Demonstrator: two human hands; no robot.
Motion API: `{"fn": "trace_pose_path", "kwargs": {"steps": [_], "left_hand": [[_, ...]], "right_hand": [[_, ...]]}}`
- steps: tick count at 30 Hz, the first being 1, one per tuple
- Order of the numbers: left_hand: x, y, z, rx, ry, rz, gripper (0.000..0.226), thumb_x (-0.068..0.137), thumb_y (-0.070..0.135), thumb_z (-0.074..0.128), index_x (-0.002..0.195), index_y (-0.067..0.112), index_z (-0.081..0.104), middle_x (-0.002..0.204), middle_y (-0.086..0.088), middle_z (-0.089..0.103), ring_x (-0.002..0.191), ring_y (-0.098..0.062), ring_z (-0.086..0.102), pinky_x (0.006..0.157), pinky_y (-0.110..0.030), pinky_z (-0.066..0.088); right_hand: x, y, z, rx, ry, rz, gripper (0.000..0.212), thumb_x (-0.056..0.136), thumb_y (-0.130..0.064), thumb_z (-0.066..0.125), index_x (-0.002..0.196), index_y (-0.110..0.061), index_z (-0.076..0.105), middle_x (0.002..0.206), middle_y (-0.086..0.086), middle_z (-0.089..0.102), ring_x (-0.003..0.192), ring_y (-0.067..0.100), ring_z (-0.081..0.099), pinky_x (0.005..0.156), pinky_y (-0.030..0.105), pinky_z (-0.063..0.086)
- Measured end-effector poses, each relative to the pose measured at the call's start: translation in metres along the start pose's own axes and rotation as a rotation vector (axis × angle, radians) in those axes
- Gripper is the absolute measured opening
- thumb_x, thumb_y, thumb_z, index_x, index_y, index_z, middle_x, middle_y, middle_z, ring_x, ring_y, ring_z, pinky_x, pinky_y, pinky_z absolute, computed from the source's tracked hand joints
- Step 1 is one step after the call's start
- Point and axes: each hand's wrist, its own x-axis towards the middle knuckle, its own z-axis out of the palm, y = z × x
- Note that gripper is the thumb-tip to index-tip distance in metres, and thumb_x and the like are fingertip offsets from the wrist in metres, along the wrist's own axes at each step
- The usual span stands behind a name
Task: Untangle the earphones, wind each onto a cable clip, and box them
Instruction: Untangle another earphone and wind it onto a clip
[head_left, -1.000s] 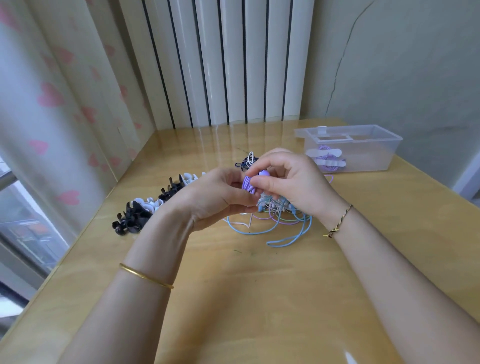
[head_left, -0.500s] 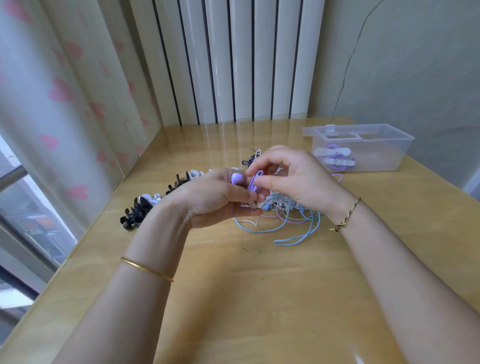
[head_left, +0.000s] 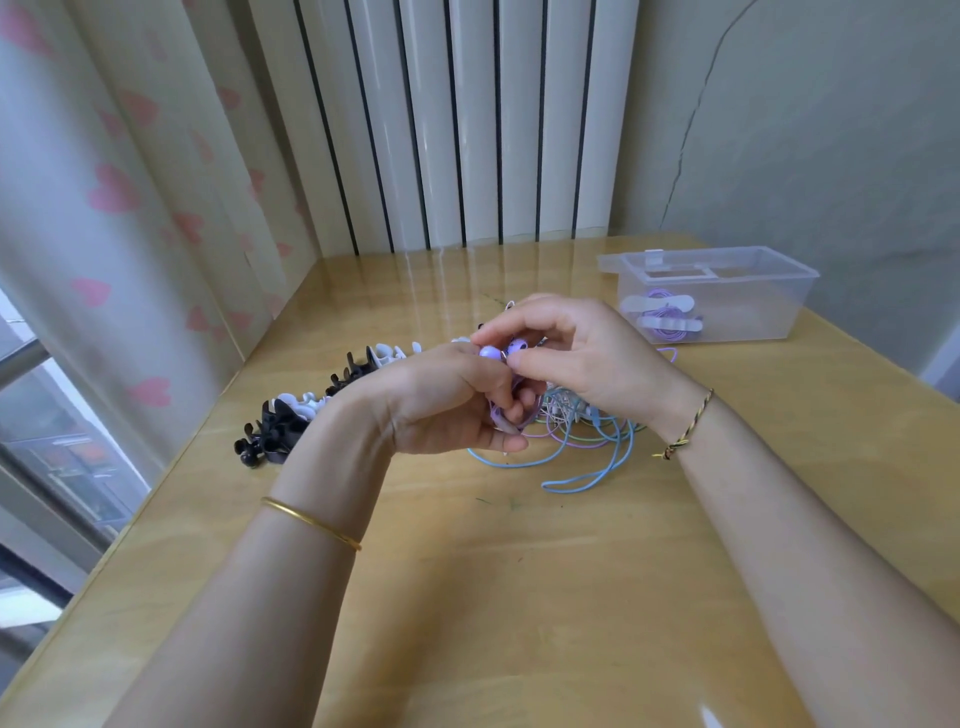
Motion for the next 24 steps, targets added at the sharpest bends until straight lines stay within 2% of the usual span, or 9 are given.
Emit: {"fn": "trace_pose_path", "kwargs": {"steps": [2,4,7,8,11,14,17,20,24], "left_hand": [[0.001,0.001,0.0,0.018,0.012,-0.016,0.018,0.071,-0.01,0.042,0.076,0.005,0.049,0.068,-0.007,0.051,0.059,-0.017,0.048,0.062,-0.03,0.054],[0.002,0.002,0.0,0.043,0.013,-0.036,0.022,0.078,-0.013,0.036,0.078,0.005,0.05,0.07,-0.008,0.05,0.059,-0.017,0.048,0.063,-0.031,0.054],[0.001,0.003,0.001,0.051,-0.011,-0.064,0.024,0.079,-0.013,0.036,0.084,0.003,0.052,0.071,-0.008,0.053,0.059,-0.016,0.052,0.065,-0.032,0.056],[0.0,0.003,0.001,0.058,-0.009,-0.075,0.026,0.081,-0.014,0.034,0.086,0.003,0.053,0.07,-0.008,0.054,0.059,-0.015,0.052,0.065,-0.032,0.057],[0.0,0.003,0.002,0.08,0.005,-0.093,0.027,0.084,-0.014,0.032,0.093,0.001,0.053,0.069,-0.007,0.054,0.057,-0.013,0.054,0.064,-0.03,0.057],[0.0,0.001,0.001,0.087,0.026,-0.088,0.026,0.085,-0.012,0.031,0.093,0.0,0.053,0.066,-0.004,0.055,0.055,-0.012,0.052,0.063,-0.028,0.057],[-0.001,-0.002,-0.001,0.135,0.05,-0.082,0.025,0.086,-0.012,0.031,0.084,0.002,0.052,0.067,-0.006,0.052,0.058,-0.014,0.048,0.062,-0.027,0.055],[-0.004,-0.004,-0.002,0.137,0.047,-0.088,0.027,0.086,-0.012,0.032,0.078,0.003,0.053,0.068,-0.006,0.051,0.06,-0.016,0.044,0.064,-0.026,0.055],[-0.01,-0.006,-0.011,0.069,0.016,-0.027,0.018,0.089,-0.005,0.043,0.082,0.003,0.058,0.073,-0.007,0.054,0.064,-0.015,0.049,0.074,-0.03,0.057]], "right_hand": [[-0.002,-0.001,-0.001,-0.021,-0.027,-0.041,0.037,0.087,0.012,0.051,0.106,-0.013,0.069,0.1,0.006,0.055,0.067,0.025,0.063,0.063,0.03,0.056],[-0.004,-0.001,-0.002,-0.015,-0.072,-0.066,0.04,0.088,0.012,0.05,0.108,-0.017,0.068,0.103,0.006,0.052,0.069,0.016,0.063,0.065,0.031,0.057],[-0.004,0.0,-0.004,-0.01,-0.07,-0.075,0.032,0.084,0.004,0.057,0.099,-0.02,0.07,0.1,0.004,0.054,0.074,0.023,0.063,0.066,0.035,0.058],[-0.003,0.0,-0.005,-0.033,-0.052,-0.082,0.028,0.081,0.001,0.06,0.094,-0.021,0.071,0.098,0.006,0.056,0.077,0.026,0.063,0.068,0.036,0.058],[-0.002,0.002,-0.007,-0.078,-0.026,-0.059,0.022,0.081,0.004,0.065,0.084,-0.018,0.07,0.086,0.003,0.062,0.071,0.017,0.064,0.069,0.035,0.057],[-0.001,0.004,-0.005,-0.054,-0.041,0.006,0.022,0.084,0.008,0.062,0.082,-0.013,0.066,0.07,0.001,0.064,0.06,0.025,0.065,0.065,0.039,0.056],[0.001,0.004,0.0,-0.084,-0.051,0.02,0.024,0.084,0.008,0.061,0.081,-0.015,0.064,0.072,0.003,0.058,0.059,0.02,0.063,0.063,0.034,0.055],[0.003,0.004,0.004,-0.097,-0.081,0.025,0.022,0.084,0.009,0.059,0.082,-0.013,0.061,0.071,-0.001,0.056,0.059,0.019,0.063,0.064,0.037,0.056],[0.004,0.005,0.006,-0.004,-0.054,0.037,0.019,0.089,0.006,0.056,0.095,-0.009,0.064,0.069,-0.001,0.061,0.056,0.016,0.062,0.061,0.023,0.053]]}}
